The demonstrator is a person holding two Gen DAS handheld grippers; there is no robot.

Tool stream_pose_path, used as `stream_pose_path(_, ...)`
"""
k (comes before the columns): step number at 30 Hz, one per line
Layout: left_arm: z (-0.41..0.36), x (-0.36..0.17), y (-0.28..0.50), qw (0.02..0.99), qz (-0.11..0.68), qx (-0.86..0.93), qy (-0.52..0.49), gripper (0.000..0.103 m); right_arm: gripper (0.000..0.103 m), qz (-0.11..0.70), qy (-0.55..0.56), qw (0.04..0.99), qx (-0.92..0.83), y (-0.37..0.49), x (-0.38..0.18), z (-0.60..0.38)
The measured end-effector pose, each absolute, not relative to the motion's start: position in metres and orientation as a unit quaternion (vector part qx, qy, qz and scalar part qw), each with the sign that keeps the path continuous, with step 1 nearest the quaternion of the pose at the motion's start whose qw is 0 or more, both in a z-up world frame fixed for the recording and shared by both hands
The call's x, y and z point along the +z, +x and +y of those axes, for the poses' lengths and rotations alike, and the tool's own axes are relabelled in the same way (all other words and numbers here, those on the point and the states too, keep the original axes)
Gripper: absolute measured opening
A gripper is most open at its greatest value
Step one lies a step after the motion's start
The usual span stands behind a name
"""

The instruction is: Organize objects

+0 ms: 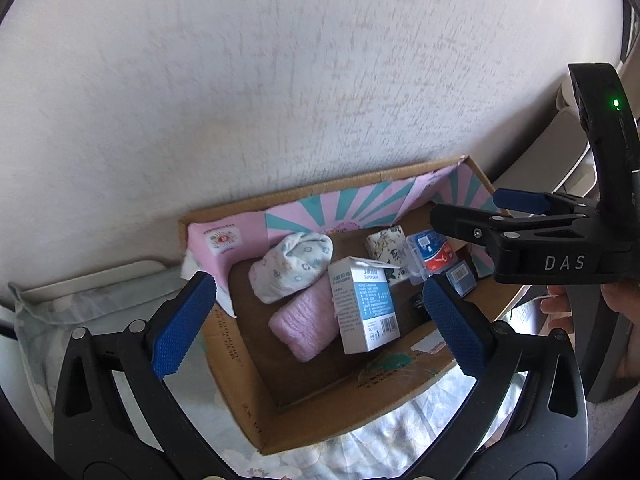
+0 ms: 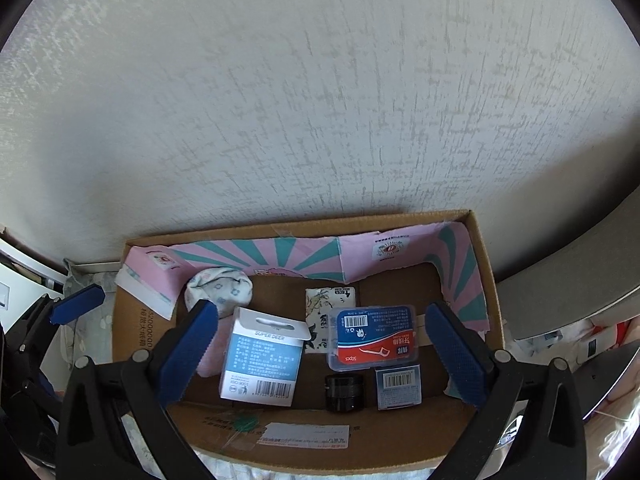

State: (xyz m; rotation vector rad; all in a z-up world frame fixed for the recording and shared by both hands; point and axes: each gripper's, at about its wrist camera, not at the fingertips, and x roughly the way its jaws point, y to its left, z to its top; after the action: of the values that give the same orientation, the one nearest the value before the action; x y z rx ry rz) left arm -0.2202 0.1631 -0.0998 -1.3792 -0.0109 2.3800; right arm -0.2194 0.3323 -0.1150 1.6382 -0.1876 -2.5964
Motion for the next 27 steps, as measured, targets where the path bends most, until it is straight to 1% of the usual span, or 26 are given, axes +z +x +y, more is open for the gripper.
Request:
stream_pose_path(7,0.139,-0.055,-0.202,0.168,-0.016,0.871,-0.461,0.103,0.103,-0.04,0.503,0.039,-0.863,-0.205,-0.074,0.32)
stream_pose_path(12,0.108,-0.014,-0.175,0.14,-0.038,0.893,-0.426,0.103,0.103,-0.04,0.472,0.048,-0.879,-0.185,-0.036,0.309)
stream_pose_path(17,0.081,0.013,-0.143,0.106,-0.049,0.91,-0.398,0.103,0.103,-0.029,0.445,0.059,-0.893,-0.16,-0.009,0.298)
stream_pose_path(22,0.059,0.029,-0.11,0.075,-0.064,0.92,-0.38,0.103,0.103,-0.02,0.424,0.067,-0.903,-0.132,0.01,0.29)
stream_pose_path(27,0.047,0.033,-0.074,0.049,-0.072,0.926,-0.366,0.103,0.103,0.0,0.407,0.073,-0.91,-0.097,0.018,0.276)
